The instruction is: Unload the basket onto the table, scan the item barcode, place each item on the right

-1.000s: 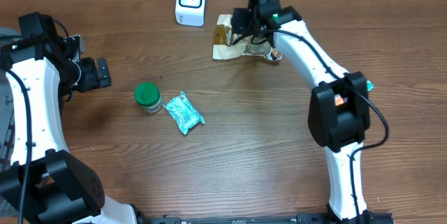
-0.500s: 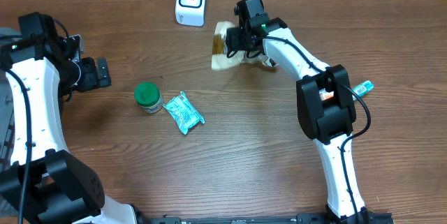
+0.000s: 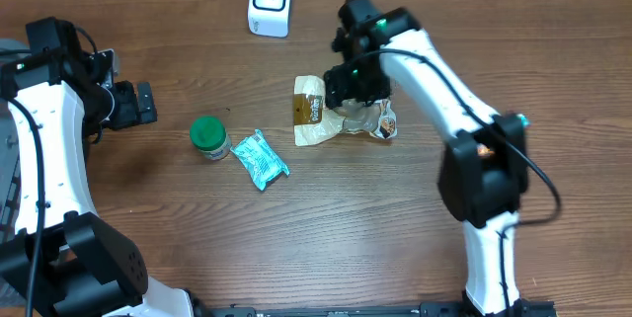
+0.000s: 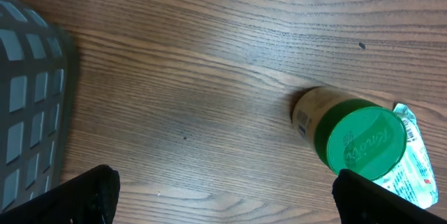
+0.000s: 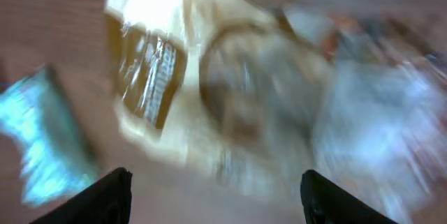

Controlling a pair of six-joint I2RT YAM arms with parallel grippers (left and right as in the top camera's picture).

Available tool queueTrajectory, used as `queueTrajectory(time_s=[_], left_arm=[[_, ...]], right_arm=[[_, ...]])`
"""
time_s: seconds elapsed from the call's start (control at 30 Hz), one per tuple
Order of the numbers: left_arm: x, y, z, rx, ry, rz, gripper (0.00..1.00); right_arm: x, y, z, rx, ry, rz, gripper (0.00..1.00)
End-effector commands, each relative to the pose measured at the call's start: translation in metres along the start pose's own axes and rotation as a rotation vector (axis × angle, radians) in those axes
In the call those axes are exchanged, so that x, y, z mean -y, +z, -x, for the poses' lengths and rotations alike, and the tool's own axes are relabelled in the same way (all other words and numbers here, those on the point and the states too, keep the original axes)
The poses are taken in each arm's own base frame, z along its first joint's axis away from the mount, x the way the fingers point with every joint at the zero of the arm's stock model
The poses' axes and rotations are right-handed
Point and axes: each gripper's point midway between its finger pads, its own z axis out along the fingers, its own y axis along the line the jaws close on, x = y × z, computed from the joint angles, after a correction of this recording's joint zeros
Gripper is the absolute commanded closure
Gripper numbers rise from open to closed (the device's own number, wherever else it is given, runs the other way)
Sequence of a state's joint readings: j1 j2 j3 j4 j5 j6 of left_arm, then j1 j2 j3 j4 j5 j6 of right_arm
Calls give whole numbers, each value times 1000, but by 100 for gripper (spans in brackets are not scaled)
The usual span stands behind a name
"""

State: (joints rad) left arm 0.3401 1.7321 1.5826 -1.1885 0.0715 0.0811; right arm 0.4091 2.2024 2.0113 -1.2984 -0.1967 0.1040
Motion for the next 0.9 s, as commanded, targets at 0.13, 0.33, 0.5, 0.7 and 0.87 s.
queueTrajectory(time_s=[0.13,0.33,0.5,0.7,0.87], left_arm=[[4,-1,1,4,0,-8,0],[4,-1,1,4,0,-8,0],[4,-1,1,4,0,-8,0],[4,-1,1,4,0,-8,0],[4,-1,1,4,0,-8,0]], right_arm=[[24,-58,-44,-72,345,-57,26],[39,-47,-62,-127,455,-145,34],[48,-61,-71,-112,501,-217,37],[48,-84,-81,-65,518,-254,41],[49,-84,-102,-40,579,-366,42]])
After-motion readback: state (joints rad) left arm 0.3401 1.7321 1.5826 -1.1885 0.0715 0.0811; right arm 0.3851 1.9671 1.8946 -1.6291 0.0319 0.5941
